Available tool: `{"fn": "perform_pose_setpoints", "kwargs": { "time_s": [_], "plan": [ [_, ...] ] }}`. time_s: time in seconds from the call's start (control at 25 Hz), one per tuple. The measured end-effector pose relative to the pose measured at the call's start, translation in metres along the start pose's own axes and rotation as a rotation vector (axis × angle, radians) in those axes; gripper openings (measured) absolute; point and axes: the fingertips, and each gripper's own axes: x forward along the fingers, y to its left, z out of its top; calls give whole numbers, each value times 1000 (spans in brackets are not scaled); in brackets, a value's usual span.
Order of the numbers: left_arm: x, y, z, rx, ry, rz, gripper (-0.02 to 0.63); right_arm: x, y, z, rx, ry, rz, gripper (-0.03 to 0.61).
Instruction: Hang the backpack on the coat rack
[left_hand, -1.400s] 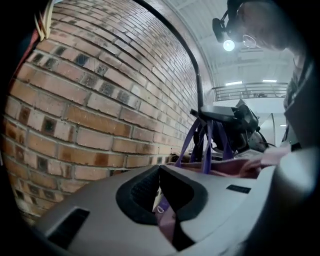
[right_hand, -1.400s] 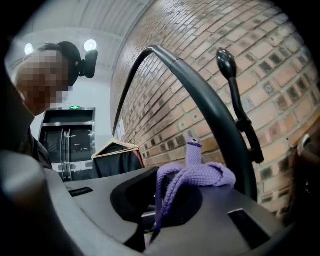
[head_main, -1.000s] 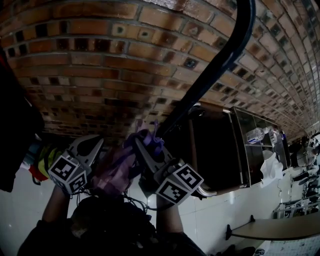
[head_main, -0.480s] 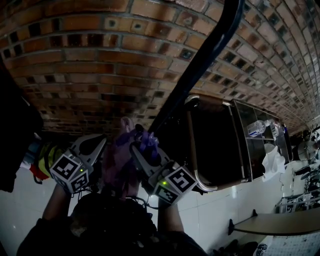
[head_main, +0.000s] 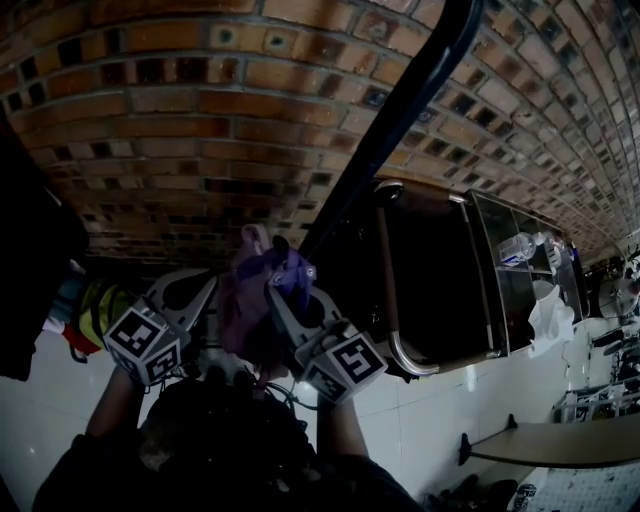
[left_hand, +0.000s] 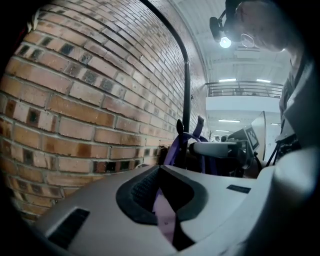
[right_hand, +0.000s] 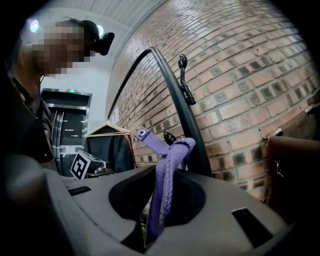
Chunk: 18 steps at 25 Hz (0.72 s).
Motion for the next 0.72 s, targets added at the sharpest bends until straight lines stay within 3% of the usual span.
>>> {"fn": "perform_pose_setpoints", "kwargs": {
  "time_s": [0.24, 0.32, 0.56, 0.72],
  "plan": [
    [-4, 0, -3, -7, 2, 4, 14, -14, -5, -11, -39, 28, -36, 92],
    [-5, -1, -3, -5, -3, -3, 14, -25, -8, -9, -47, 29, -70, 143],
    [-7, -9, 2, -2, -21, -23, 14, -55, -11, 10, -52, -56, -128, 144],
    [-6, -17, 7, 0, -34, -40, 14, -65, 3, 23, -61, -106, -94, 144]
  ]
}}
